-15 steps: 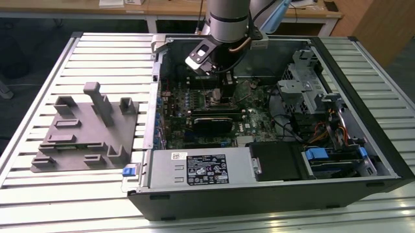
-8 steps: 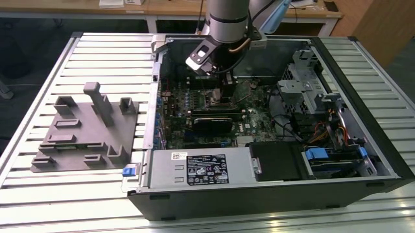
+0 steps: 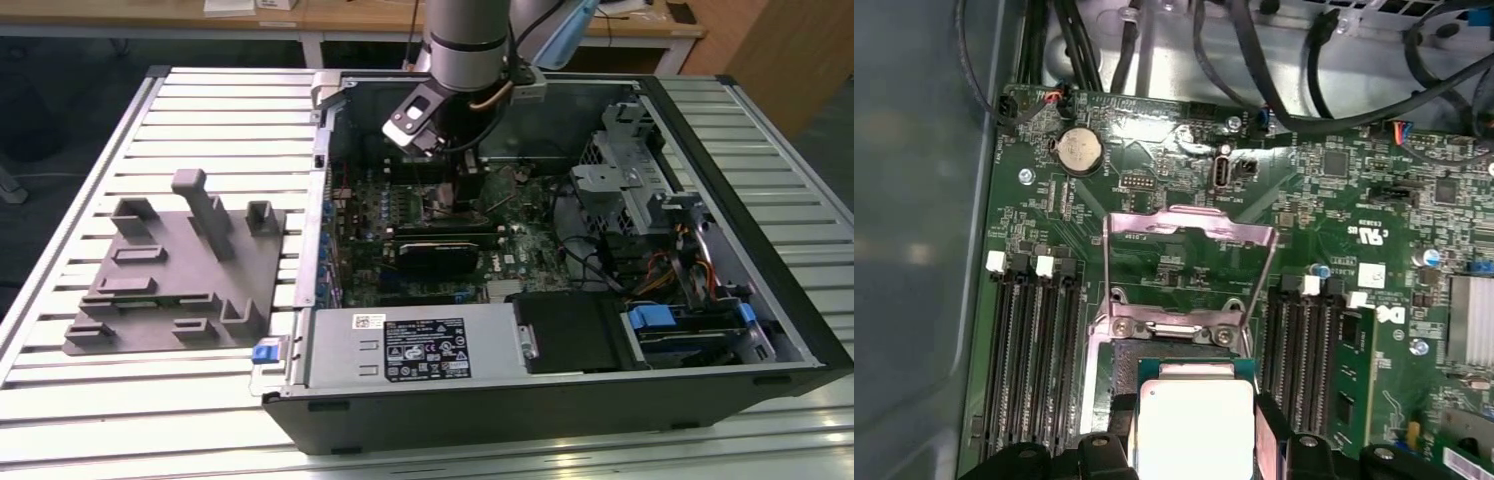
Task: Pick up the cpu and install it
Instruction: 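Place the cpu into insertion slot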
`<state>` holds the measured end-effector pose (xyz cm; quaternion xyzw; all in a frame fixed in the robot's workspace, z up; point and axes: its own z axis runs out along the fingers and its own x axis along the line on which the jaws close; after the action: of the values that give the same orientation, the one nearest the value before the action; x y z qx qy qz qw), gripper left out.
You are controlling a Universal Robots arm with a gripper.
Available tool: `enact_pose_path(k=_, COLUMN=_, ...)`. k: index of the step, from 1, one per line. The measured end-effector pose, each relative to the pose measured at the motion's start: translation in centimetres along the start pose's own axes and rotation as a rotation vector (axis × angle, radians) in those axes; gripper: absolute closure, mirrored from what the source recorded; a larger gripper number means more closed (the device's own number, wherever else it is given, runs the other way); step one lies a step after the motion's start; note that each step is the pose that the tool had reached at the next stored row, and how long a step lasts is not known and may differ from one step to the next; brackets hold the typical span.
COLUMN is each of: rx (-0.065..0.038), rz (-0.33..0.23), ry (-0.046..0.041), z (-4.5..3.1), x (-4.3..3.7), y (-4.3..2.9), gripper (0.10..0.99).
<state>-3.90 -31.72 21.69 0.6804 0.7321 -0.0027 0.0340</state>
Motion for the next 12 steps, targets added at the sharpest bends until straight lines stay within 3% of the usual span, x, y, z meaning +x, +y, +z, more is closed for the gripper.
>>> enact_pose_path(k=4, rx=-0.001, rz=0.0, ry=-0.0007, z=0.44, x=0.07, y=-0.05, gripper=0.541)
enact_pose_path(k=12, rx=0.001, rz=0.022, ry=-0.0017, z=0.58, x=0.36, y=-0.33, gripper=0.541)
